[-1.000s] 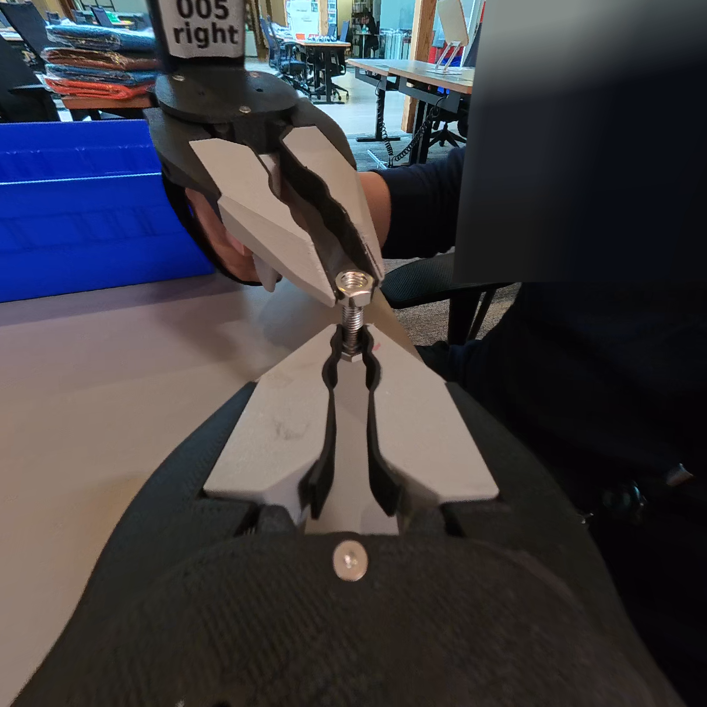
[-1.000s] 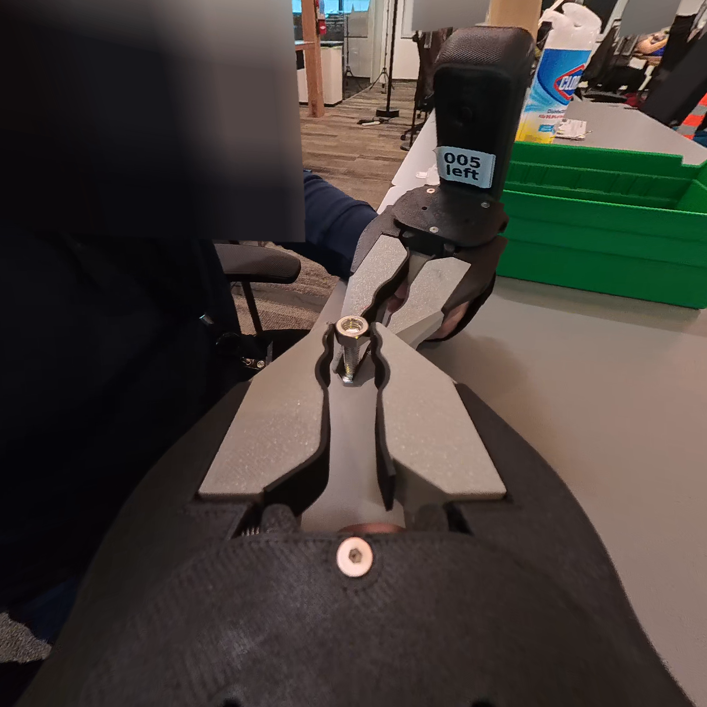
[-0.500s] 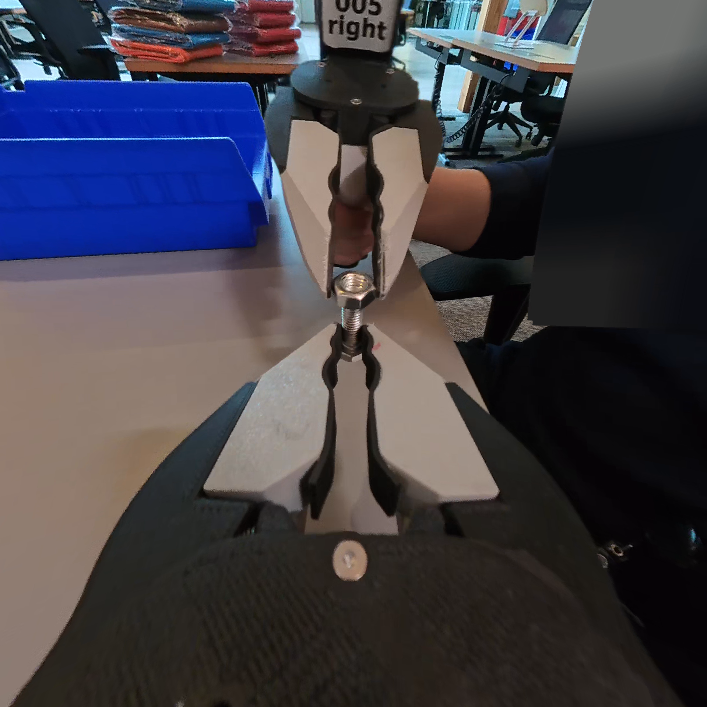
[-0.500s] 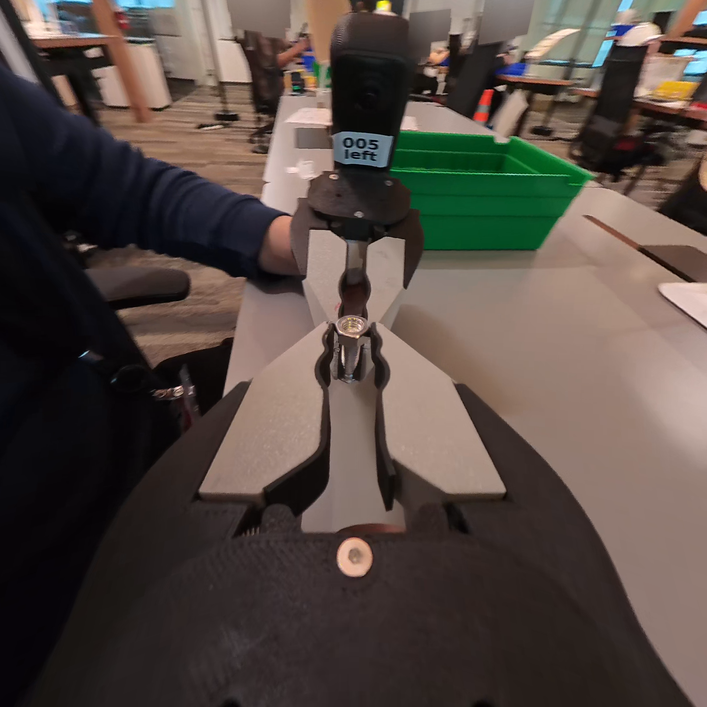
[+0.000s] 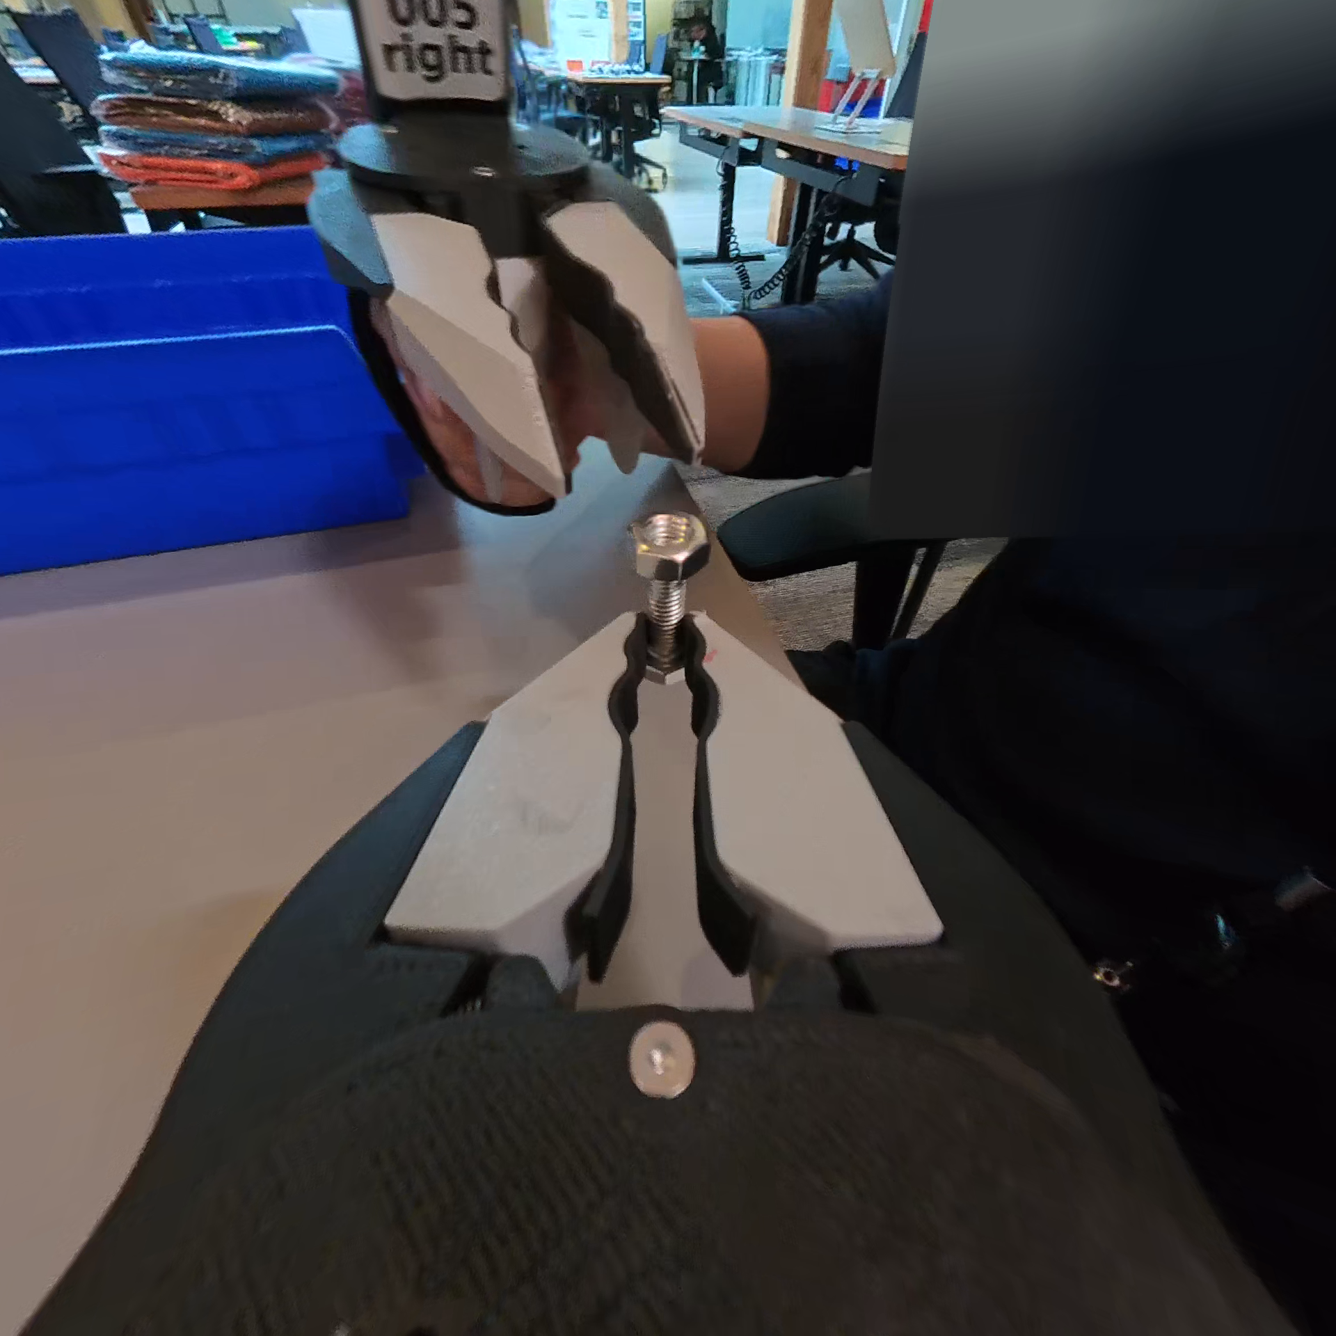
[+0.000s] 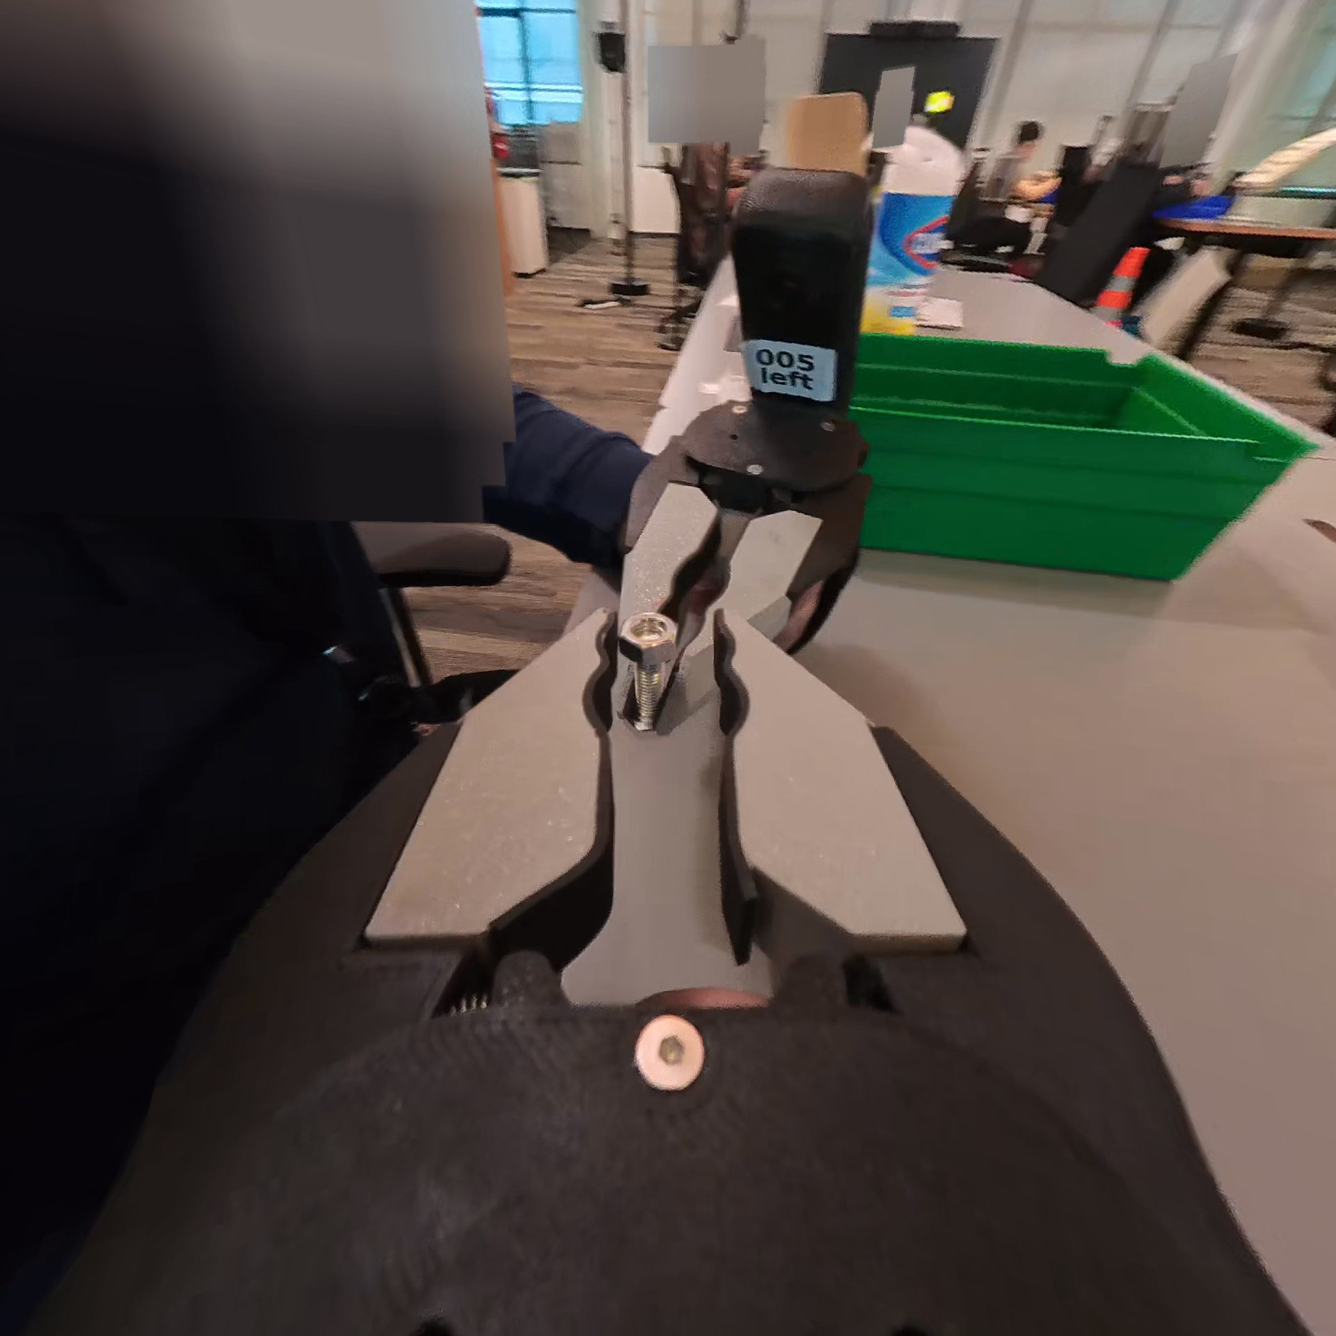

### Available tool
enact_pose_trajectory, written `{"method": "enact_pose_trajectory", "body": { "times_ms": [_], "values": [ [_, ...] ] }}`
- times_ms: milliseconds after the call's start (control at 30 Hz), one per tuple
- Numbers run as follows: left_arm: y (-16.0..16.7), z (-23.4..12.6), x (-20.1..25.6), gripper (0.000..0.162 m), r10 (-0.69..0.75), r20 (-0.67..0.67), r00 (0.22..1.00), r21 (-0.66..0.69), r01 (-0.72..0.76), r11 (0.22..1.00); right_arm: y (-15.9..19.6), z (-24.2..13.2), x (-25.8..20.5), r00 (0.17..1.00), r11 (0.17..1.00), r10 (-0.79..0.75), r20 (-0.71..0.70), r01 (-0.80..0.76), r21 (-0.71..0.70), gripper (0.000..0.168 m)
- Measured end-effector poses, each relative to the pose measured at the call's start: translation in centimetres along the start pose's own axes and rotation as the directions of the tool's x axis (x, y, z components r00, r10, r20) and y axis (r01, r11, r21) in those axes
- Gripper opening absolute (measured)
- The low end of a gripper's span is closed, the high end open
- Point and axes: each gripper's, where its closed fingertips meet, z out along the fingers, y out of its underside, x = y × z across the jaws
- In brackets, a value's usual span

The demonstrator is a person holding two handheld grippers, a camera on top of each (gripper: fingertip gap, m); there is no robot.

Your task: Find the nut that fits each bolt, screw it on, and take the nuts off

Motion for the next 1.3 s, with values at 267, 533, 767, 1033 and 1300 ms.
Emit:
{"method": "enact_pose_trajectory", "body": {
  "times_ms": [267,533,767,1033,1300],
  "values": [
    [-0.8,-0.3,3.0,0.007,0.011,-0.180,0.984,0.048,-0.002,0.999,0.5,1.2,-1.6,0.977,0.998,0.007,0.212,0.007,-0.061,0.026],
    [-0.5,-0.1,3.8,0.007,0.017,-0.224,0.975,0.035,-0.010,0.999,0.8,2.1,-3.0,0.949,0.998,0.016,0.315,0.003,-0.060,0.023],
    [-0.3,0.0,3.9,0.007,0.017,-0.228,0.974,0.025,-0.011,1.000,0.2,2.5,-3.7,0.939,0.999,-0.006,0.343,0.021,-0.041,0.018],
    [-0.2,0.0,3.9,0.007,0.020,-0.226,0.974,0.017,-0.016,1.000,0.1,2.3,-3.7,0.935,1.000,-0.002,0.354,0.011,-0.024,0.019],
    [-0.2,0.0,3.7,0.007,0.017,-0.215,0.976,0.019,-0.013,1.000,0.2,2.4,-3.5,0.942,0.999,-0.007,0.334,0.020,-0.036,0.016]
  ]
}}
